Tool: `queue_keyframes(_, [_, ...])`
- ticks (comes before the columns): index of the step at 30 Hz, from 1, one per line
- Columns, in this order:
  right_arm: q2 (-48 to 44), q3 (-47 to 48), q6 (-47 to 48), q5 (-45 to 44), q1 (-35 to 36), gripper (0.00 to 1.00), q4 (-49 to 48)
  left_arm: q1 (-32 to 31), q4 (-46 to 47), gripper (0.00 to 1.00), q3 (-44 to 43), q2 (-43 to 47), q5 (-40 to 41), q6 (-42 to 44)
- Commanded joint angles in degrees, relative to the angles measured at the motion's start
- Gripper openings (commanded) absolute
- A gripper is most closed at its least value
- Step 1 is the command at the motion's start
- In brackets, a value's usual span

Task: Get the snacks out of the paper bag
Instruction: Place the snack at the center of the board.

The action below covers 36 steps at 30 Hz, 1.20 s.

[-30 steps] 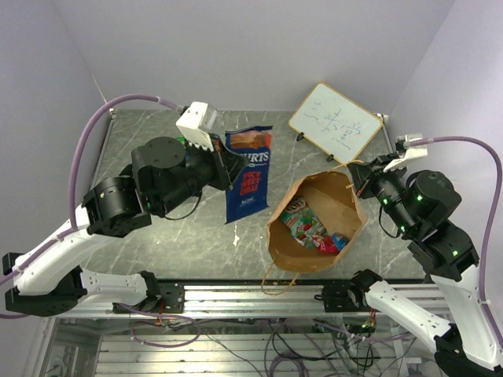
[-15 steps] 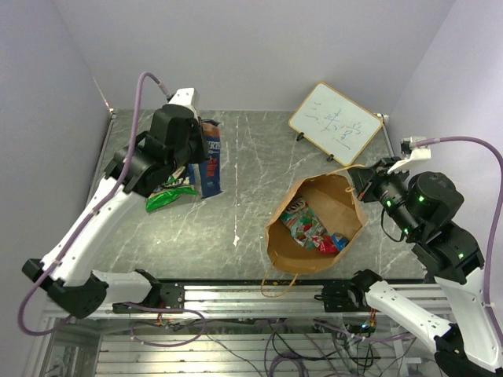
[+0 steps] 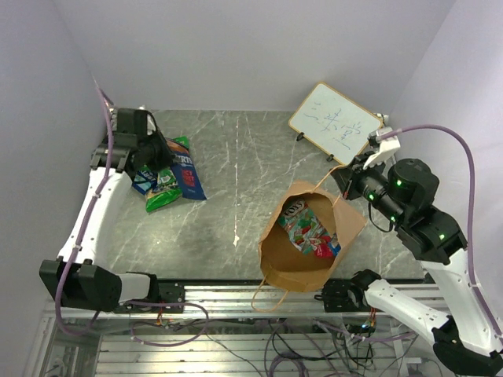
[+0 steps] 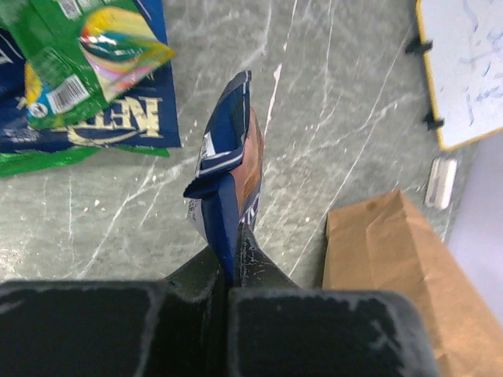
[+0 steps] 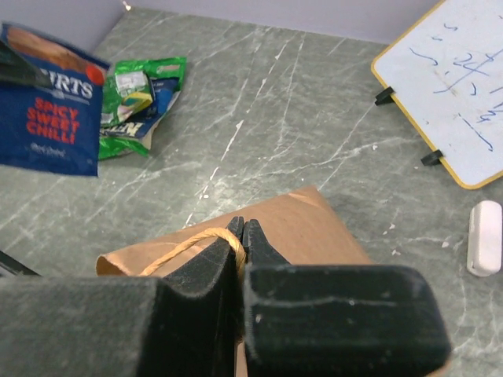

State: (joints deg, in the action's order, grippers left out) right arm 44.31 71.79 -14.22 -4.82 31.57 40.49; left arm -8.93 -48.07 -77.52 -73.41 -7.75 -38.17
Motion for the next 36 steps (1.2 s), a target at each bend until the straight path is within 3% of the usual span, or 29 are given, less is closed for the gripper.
queue_keyframes(1, [-0.10, 0.55, 5.20, 3.32, 0.16, 0.00, -3.01, 6.14, 3.75, 0.07, -3.88, -0.97, -4.97, 0.93])
queue_keyframes(10, [-1.05, 0.41, 7.60, 3.54, 0.20, 0.00, -3.80, 16.88, 14.57, 0.07, -4.57, -11.52, -17.59, 5.19])
queue_keyframes(14, [-0.58, 1.09, 8.16, 3.50, 0.16, 0.00, -4.22, 19.25, 10.24, 0.07, -9.86, -19.93, -21.72, 12.14])
queue_keyframes(21, [1.19, 3.51, 8.55, 3.32, 0.16, 0.00, -2.96, 19.90, 3.08, 0.07, -18.80, -30.14, -18.71, 24.30])
queue_keyframes(30, [1.30, 3.71, 7.39, 2.16, 0.16, 0.00, -3.19, 20.79, 4.36, 0.09, -18.38, -39.52, -22.50, 25.78])
queue_keyframes(33, [1.64, 4.20, 6.94, 2.44, 0.16, 0.00, -3.13, 20.82, 3.46, 0.14, -18.37, -40.36, -19.31, 26.25])
queue_keyframes(36, [2.16, 4.58, 7.17, 2.96, 0.16, 0.00, -2.68, 20.80, 2.48, 0.28, -18.47, -40.09, -15.63, 25.52])
